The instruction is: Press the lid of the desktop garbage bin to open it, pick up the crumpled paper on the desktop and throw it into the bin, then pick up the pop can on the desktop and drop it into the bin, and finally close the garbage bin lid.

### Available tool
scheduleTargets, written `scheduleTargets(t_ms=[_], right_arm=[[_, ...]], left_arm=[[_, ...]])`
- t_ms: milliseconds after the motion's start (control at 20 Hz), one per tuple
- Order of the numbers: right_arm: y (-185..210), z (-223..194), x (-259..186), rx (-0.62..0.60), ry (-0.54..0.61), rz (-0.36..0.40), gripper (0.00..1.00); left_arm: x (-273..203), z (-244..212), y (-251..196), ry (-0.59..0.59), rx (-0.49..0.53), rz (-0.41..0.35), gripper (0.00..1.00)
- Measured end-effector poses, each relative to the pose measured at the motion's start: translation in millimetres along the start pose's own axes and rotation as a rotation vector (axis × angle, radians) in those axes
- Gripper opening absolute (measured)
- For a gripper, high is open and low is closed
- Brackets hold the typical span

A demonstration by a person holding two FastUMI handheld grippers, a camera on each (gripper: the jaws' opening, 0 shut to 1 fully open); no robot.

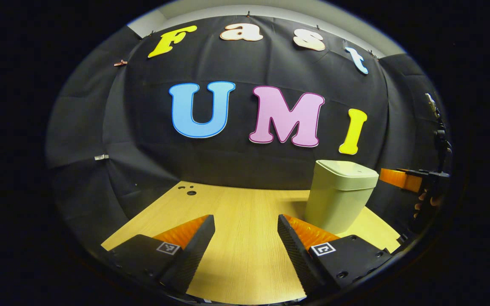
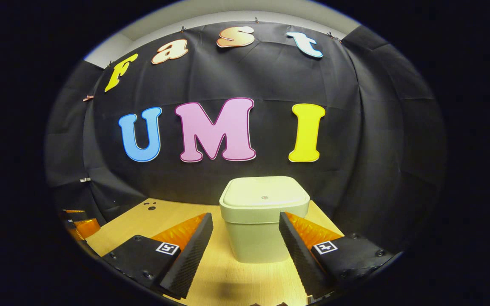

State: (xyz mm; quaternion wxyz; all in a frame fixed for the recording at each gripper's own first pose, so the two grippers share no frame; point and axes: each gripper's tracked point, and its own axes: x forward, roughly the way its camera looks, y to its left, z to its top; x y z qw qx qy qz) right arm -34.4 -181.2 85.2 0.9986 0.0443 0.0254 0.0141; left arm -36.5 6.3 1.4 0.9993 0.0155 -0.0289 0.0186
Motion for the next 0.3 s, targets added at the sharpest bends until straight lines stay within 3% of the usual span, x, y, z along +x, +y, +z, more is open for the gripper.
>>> scheduleTargets(t_ms=[300], right_arm=[[10.3, -20.0, -7.9, -0.01, 0.025, 0.021, 0.98]], left_arm=[[-2.0, -19.8, 7.6, 0.061, -0.005, 0.027, 0.96]])
